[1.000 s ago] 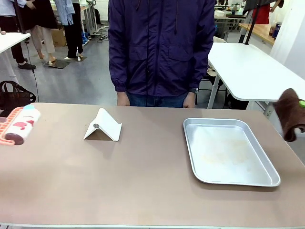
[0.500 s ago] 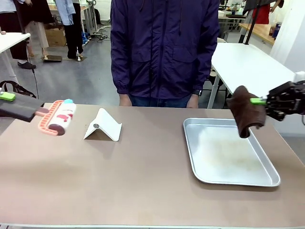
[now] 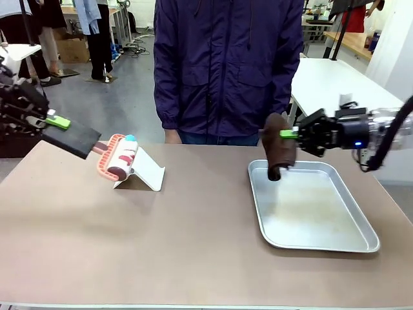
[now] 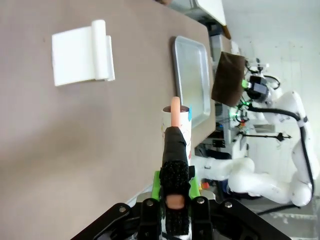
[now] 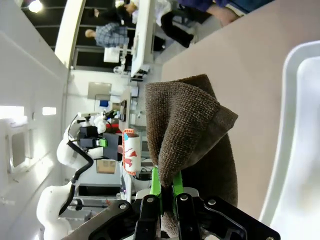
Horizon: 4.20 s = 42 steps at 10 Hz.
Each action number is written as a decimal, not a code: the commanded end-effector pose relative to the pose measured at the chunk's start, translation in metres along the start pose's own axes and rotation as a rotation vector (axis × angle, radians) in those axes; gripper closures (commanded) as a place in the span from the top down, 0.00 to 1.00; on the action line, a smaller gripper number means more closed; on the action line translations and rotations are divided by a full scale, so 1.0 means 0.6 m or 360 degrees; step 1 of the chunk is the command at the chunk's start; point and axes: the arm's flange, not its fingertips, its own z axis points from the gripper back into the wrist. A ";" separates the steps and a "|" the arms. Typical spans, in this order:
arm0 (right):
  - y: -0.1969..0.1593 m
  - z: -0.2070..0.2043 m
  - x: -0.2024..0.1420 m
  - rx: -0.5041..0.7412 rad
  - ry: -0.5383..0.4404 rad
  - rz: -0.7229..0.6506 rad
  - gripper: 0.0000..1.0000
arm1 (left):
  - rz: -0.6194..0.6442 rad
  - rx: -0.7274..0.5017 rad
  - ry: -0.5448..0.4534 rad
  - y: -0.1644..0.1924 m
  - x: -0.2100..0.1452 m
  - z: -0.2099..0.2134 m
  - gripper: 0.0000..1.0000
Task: Clean the surface of the table.
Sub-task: Return the Lint Roller and towel to their original positions.
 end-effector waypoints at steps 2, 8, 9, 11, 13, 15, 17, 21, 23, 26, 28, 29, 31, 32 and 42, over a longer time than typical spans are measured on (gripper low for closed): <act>-0.003 -0.096 -0.011 0.0140 0.0051 0.0169 0.10 | -0.0006 0.0138 -0.0011 -0.033 0.011 -0.040 0.22; -0.009 -0.097 -0.023 0.0111 0.0105 0.0092 0.10 | -0.0057 0.0087 0.0000 -0.031 0.017 -0.049 0.22; -0.005 -0.123 -0.025 0.0016 0.0065 0.0112 0.10 | -0.0038 0.0161 -0.0083 -0.037 0.023 -0.060 0.22; 0.008 -0.198 -0.041 0.0030 0.0138 0.0128 0.10 | -0.0054 0.0305 -0.0153 -0.075 0.040 -0.094 0.22; 0.006 -0.263 -0.064 -0.0029 0.0038 0.0091 0.10 | -0.0052 0.0450 -0.0085 -0.087 0.068 -0.129 0.22; 0.007 -0.306 -0.087 -0.0162 0.0030 0.0041 0.10 | -0.0085 0.0524 -0.0019 -0.086 0.090 -0.146 0.22; 0.006 -0.341 -0.097 -0.0326 0.0055 0.0076 0.10 | -0.0098 0.0587 -0.0013 -0.086 0.101 -0.171 0.22; -0.008 -0.342 -0.083 -0.0655 0.0054 0.0010 0.10 | -0.0088 0.0616 0.0018 -0.072 0.120 -0.205 0.22; -0.020 -0.338 -0.082 -0.0775 0.0082 0.0064 0.10 | -0.0085 0.0646 -0.0034 -0.065 0.130 -0.217 0.22; -0.015 -0.312 -0.078 -0.0867 0.0107 0.0171 0.10 | -0.0040 0.0616 -0.0057 -0.047 0.149 -0.222 0.22; -0.016 -0.306 -0.077 -0.0867 0.0111 0.0209 0.10 | -0.0017 0.0591 -0.0077 -0.031 0.163 -0.224 0.22; -0.018 -0.303 -0.075 -0.0860 0.0100 0.0196 0.10 | 0.0003 0.0581 -0.0064 -0.022 0.170 -0.225 0.22; -0.019 -0.302 -0.072 -0.0841 0.0101 0.0191 0.10 | 0.0006 0.0563 -0.0083 -0.016 0.178 -0.233 0.22; -0.019 -0.302 -0.073 -0.0834 0.0104 0.0191 0.10 | 0.0011 0.0555 -0.0080 -0.014 0.180 -0.235 0.22; -0.021 -0.296 -0.074 -0.0799 0.0155 0.0197 0.10 | 0.0045 0.0650 -0.0054 0.002 0.186 -0.266 0.22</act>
